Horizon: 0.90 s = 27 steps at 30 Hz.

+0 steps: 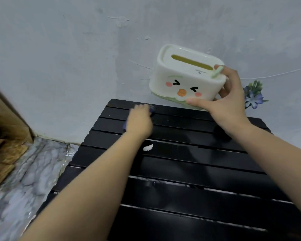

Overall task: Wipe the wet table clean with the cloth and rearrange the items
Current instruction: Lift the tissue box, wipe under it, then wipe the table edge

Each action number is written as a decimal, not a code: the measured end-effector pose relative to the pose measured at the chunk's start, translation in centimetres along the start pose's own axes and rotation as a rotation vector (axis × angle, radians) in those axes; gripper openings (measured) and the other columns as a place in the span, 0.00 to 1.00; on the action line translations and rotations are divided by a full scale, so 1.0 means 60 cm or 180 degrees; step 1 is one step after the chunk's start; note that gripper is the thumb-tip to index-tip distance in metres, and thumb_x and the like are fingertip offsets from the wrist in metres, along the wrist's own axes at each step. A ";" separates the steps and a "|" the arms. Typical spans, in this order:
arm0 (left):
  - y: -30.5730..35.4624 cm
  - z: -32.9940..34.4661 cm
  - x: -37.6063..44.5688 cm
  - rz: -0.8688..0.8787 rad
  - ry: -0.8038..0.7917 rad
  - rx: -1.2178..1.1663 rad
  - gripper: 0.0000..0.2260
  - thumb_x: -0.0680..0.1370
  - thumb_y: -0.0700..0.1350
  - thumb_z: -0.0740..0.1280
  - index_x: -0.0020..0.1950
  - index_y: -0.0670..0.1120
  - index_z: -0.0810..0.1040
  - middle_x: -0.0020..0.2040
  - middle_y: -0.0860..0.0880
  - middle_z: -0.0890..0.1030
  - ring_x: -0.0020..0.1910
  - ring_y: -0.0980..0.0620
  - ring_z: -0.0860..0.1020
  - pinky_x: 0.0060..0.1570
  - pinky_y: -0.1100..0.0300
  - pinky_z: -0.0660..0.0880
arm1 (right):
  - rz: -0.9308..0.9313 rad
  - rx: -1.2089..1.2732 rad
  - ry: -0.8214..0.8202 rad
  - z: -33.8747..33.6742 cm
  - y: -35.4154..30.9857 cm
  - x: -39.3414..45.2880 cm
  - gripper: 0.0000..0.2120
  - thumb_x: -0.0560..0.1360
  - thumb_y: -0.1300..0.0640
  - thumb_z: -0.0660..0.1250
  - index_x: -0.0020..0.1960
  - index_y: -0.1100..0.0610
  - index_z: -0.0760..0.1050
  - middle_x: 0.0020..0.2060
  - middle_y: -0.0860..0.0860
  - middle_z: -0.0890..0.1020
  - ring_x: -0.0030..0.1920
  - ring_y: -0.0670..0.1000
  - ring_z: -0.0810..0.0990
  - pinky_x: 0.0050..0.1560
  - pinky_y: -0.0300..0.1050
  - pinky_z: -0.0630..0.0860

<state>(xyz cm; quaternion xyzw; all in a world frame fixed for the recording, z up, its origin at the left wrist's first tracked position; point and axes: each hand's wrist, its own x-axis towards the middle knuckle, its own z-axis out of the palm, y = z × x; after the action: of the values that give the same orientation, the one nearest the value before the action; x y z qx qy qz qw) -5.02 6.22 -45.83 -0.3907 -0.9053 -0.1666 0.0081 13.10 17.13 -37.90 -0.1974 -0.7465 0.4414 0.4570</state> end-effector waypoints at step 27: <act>0.090 0.042 0.019 -0.0059 -0.0148 -0.0161 0.16 0.80 0.38 0.57 0.65 0.51 0.75 0.61 0.41 0.75 0.59 0.41 0.75 0.51 0.52 0.72 | -0.0196 -0.0086 -0.0113 -0.037 -0.016 0.026 0.42 0.57 0.56 0.86 0.66 0.54 0.70 0.63 0.50 0.78 0.64 0.48 0.78 0.55 0.38 0.79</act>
<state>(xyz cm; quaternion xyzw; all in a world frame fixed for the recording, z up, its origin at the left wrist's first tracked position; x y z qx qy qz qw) -1.71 11.24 -46.45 -0.3861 -0.9043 -0.1803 -0.0244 14.35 18.76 -35.87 -0.1725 -0.7661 0.4205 0.4544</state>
